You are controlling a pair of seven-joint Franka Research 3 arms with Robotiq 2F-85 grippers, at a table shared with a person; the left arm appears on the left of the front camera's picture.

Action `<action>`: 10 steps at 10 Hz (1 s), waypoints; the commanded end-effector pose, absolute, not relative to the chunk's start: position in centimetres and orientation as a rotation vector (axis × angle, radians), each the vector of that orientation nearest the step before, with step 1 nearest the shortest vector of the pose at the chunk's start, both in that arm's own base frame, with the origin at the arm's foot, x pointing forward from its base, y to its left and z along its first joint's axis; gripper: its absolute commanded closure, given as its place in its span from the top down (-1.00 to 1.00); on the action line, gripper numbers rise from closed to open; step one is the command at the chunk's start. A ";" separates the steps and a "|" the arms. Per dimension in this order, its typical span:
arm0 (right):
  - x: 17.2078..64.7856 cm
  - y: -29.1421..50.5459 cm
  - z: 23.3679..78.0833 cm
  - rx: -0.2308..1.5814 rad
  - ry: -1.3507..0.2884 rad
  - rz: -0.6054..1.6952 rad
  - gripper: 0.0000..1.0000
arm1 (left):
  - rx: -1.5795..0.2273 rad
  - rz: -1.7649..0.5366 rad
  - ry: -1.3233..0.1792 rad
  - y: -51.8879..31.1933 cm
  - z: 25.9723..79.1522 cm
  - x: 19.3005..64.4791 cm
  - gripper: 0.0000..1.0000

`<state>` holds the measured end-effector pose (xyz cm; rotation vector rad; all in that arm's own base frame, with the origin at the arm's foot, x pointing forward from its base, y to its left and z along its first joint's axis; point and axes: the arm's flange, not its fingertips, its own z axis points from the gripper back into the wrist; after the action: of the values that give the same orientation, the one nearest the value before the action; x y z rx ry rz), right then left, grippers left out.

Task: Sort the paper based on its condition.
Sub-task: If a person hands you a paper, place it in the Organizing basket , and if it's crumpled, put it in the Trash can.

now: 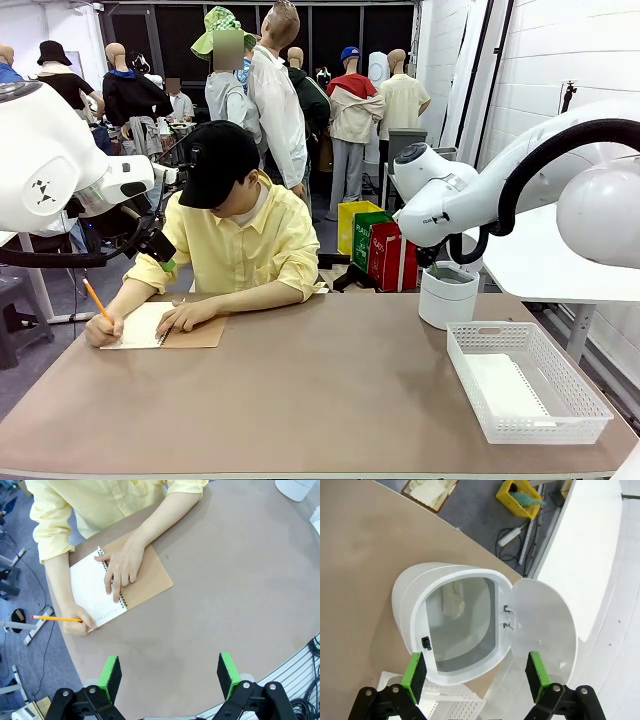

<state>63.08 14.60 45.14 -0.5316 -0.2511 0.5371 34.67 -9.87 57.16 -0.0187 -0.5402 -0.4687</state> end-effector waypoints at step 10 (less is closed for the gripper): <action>63.1 14.6 45.0 -0.535 -0.245 0.552 1.00 | -0.015 -0.470 -0.541 -9.7 57.2 34.7 1.00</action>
<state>63.08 14.64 45.11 -0.5320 -0.2498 0.5413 34.67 -9.87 57.16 -0.0187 -0.5402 -0.4687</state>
